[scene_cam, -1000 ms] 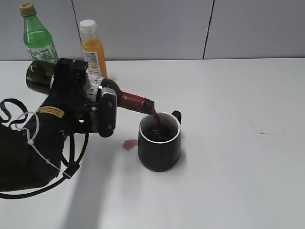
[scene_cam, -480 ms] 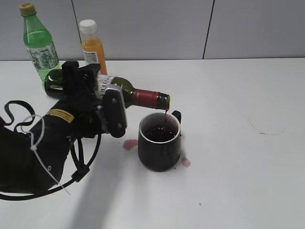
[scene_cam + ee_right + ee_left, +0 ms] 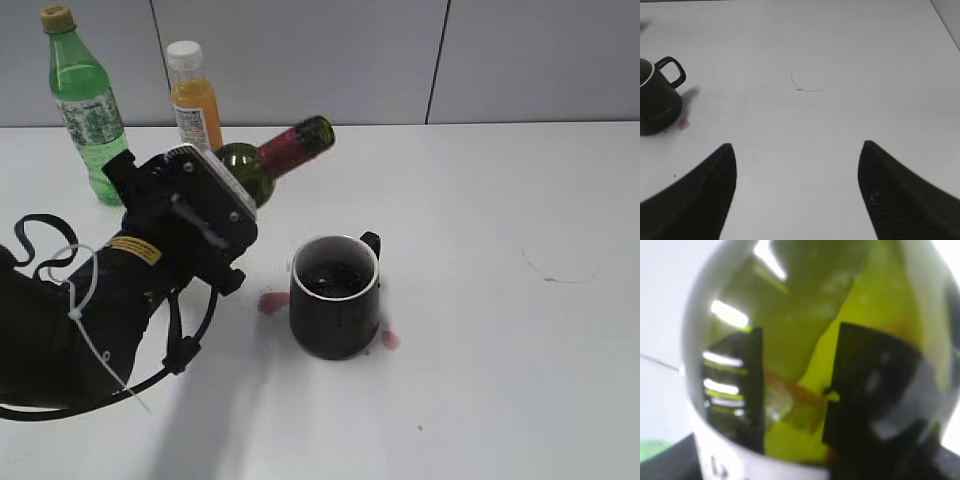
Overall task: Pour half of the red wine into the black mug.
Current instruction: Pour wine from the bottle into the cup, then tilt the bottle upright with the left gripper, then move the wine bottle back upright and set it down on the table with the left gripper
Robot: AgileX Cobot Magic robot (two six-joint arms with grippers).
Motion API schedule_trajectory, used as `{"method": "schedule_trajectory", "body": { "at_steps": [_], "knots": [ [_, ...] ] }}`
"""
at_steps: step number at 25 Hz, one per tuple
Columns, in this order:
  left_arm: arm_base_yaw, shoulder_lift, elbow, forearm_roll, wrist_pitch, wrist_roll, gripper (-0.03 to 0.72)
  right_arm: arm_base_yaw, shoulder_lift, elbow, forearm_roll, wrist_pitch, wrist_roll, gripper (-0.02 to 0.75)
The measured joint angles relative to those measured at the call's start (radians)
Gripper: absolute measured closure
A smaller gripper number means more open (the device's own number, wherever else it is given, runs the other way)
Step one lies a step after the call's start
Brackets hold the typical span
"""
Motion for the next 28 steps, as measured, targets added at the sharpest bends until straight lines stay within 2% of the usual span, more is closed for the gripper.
{"method": "schedule_trajectory", "body": {
  "at_steps": [6,10,19,22,25,28],
  "knots": [
    [0.024,0.000,0.000,0.042,0.001,-0.394,0.138,0.000,0.000,0.000,0.000,0.000,0.000,0.164],
    [0.096,0.000,0.000,0.194,0.009,-0.666,0.138,0.000,0.000,0.000,0.000,0.000,0.000,0.164],
    [0.369,0.007,-0.011,0.851,0.017,-1.199,0.138,0.000,0.000,0.000,0.000,0.000,0.000,0.164],
    [0.461,0.018,-0.051,1.045,0.012,-1.328,0.138,0.000,0.000,0.000,0.000,0.000,0.000,0.164],
    [0.510,0.061,-0.135,1.201,-0.011,-1.443,0.138,0.000,0.000,0.000,0.000,0.000,0.000,0.164],
    [0.517,0.128,-0.243,1.300,-0.018,-1.509,0.138,0.000,0.000,0.000,0.000,0.000,0.000,0.164]
  ]
}}
